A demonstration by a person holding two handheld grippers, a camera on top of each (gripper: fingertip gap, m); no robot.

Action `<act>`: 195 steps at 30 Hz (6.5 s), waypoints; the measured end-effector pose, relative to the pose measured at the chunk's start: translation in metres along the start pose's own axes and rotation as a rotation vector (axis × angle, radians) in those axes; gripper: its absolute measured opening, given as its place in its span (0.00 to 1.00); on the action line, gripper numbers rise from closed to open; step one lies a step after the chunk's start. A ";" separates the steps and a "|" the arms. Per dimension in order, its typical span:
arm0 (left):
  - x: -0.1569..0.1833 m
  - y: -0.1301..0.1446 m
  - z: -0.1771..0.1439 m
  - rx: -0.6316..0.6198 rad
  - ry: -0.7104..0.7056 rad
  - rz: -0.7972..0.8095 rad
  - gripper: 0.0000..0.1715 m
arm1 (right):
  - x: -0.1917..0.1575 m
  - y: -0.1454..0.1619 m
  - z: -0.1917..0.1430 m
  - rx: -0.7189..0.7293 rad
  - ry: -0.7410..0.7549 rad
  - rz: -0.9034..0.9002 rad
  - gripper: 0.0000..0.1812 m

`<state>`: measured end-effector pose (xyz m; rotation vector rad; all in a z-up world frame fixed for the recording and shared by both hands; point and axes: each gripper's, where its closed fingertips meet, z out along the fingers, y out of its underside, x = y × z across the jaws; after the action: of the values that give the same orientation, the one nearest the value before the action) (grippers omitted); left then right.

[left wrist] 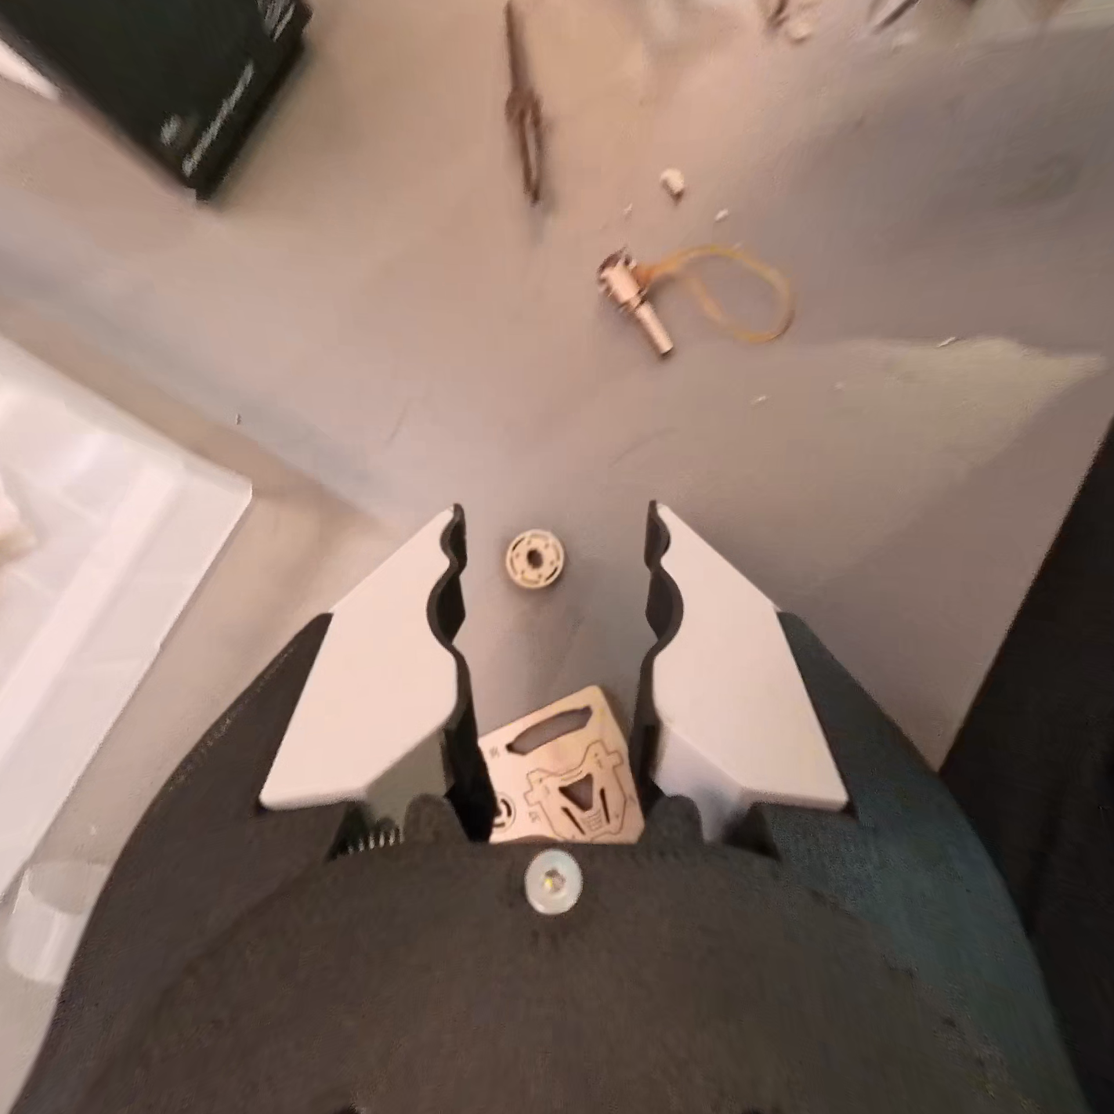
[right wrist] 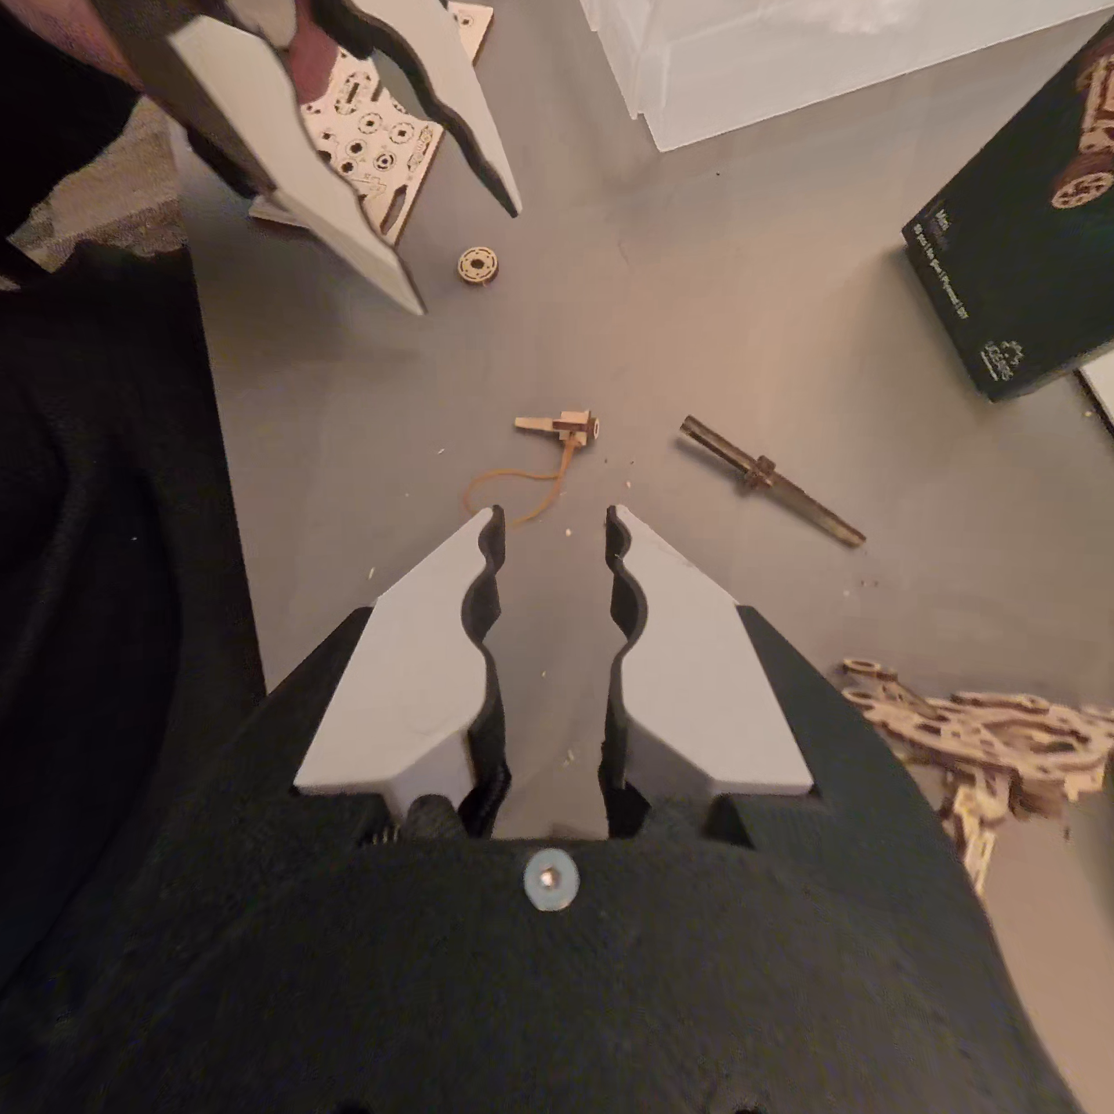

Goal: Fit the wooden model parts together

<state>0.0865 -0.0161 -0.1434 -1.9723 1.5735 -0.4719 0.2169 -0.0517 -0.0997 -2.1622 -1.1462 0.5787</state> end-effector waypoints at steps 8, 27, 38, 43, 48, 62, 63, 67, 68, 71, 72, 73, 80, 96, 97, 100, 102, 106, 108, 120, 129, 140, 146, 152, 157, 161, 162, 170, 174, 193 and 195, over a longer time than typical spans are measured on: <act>-0.002 0.015 0.013 0.003 0.003 -0.101 0.20 | -0.015 0.016 -0.021 0.049 0.014 0.033 0.18; -0.012 0.040 -0.009 -0.048 0.013 -0.228 0.29 | -0.002 -0.014 0.038 -0.038 -0.067 -0.207 0.20; -0.008 0.024 0.004 0.026 0.014 -0.218 0.11 | 0.009 -0.005 0.089 -0.141 -0.117 -0.239 0.14; 0.000 0.015 0.009 0.063 0.045 -0.223 0.11 | 0.006 0.004 0.081 -0.149 -0.131 -0.228 0.10; 0.009 0.001 0.016 0.070 0.048 -0.204 0.16 | -0.002 0.015 0.065 -0.094 -0.179 -0.100 0.09; 0.063 -0.084 0.008 0.296 0.058 0.043 0.20 | -0.015 -0.015 0.031 0.204 -0.294 0.132 0.09; 0.066 -0.086 0.009 0.296 0.072 0.044 0.18 | -0.017 -0.019 0.030 0.222 -0.298 0.134 0.09; 0.060 -0.087 0.004 0.338 0.040 0.019 0.06 | -0.022 -0.027 0.030 0.255 -0.312 0.136 0.09; 0.058 -0.091 -0.002 0.380 0.028 0.011 0.02 | -0.024 -0.028 0.031 0.252 -0.314 0.125 0.09; 0.057 -0.091 -0.009 0.410 0.039 -0.006 0.02 | -0.031 -0.033 0.035 0.262 -0.313 0.093 0.09; 0.057 -0.090 -0.010 0.411 0.040 -0.003 0.02 | -0.032 -0.034 0.035 0.265 -0.306 0.073 0.10; 0.057 -0.089 -0.011 0.407 0.046 -0.004 0.02 | -0.034 -0.035 0.035 0.264 -0.312 0.059 0.11; 0.055 -0.096 -0.031 0.582 0.180 -0.132 0.02 | -0.036 -0.043 0.026 0.303 -0.277 -0.023 0.21; 0.058 -0.104 -0.054 0.726 0.433 -0.301 0.02 | -0.048 -0.061 0.011 0.346 -0.057 -0.397 0.07; 0.057 -0.101 -0.054 0.705 0.419 -0.301 0.08 | -0.046 -0.060 0.011 0.344 -0.052 -0.387 0.07; 0.037 -0.070 -0.045 0.529 0.258 -0.261 0.17 | -0.041 -0.053 0.011 0.324 -0.047 -0.363 0.07; 0.019 -0.037 -0.032 0.343 0.107 -0.216 0.20 | -0.038 -0.046 0.013 0.300 -0.039 -0.349 0.07; 0.011 -0.001 -0.003 0.092 0.009 -0.162 0.24 | -0.037 -0.034 0.018 0.273 -0.036 -0.326 0.07; 0.011 0.005 0.011 0.030 -0.014 -0.145 0.24 | -0.039 -0.031 0.020 0.263 -0.037 -0.331 0.07; 0.024 -0.037 0.010 0.246 0.040 -0.142 0.11 | -0.032 -0.024 0.016 0.270 -0.025 -0.290 0.08; 0.051 -0.121 -0.054 0.776 0.323 -0.227 0.11 | -0.031 -0.037 0.001 0.315 0.019 -0.328 0.07; 0.061 -0.138 -0.064 0.911 0.445 -0.273 0.11 | -0.040 -0.054 -0.016 0.419 -0.008 -0.331 0.07; 0.066 -0.145 -0.073 0.968 0.502 -0.226 0.11 | -0.048 -0.059 -0.027 0.484 -0.150 -0.246 0.07; 0.070 -0.153 -0.083 1.040 0.548 -0.202 0.10 | -0.055 -0.065 -0.035 0.540 -0.248 -0.172 0.07; 0.068 -0.155 -0.087 1.082 0.597 -0.242 0.10 | -0.055 -0.070 -0.041 0.557 -0.263 -0.146 0.07; 0.066 -0.158 -0.090 1.126 0.649 -0.293 0.10 | -0.057 -0.073 -0.042 0.525 -0.248 -0.155 0.07; 0.065 -0.158 -0.091 1.136 0.663 -0.303 0.10 | -0.057 -0.074 -0.043 0.518 -0.247 -0.153 0.07; 0.069 -0.158 -0.086 1.087 0.617 -0.246 0.10 | -0.056 -0.068 -0.040 0.421 -0.237 -0.134 0.07; 0.071 -0.158 -0.082 1.023 0.546 -0.176 0.10 | -0.055 -0.064 -0.040 0.383 -0.226 -0.154 0.08; 0.076 -0.163 -0.087 1.032 0.489 -0.126 0.11 | -0.060 -0.078 -0.048 0.480 -0.212 -0.156 0.07; 0.075 -0.163 -0.088 1.039 0.507 -0.141 0.11 | -0.061 -0.080 -0.049 0.500 -0.217 -0.148 0.07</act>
<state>0.1781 -0.0832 0.0214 -1.1722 1.0483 -1.5636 0.1695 -0.0838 -0.0037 -1.6049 -1.1170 0.9378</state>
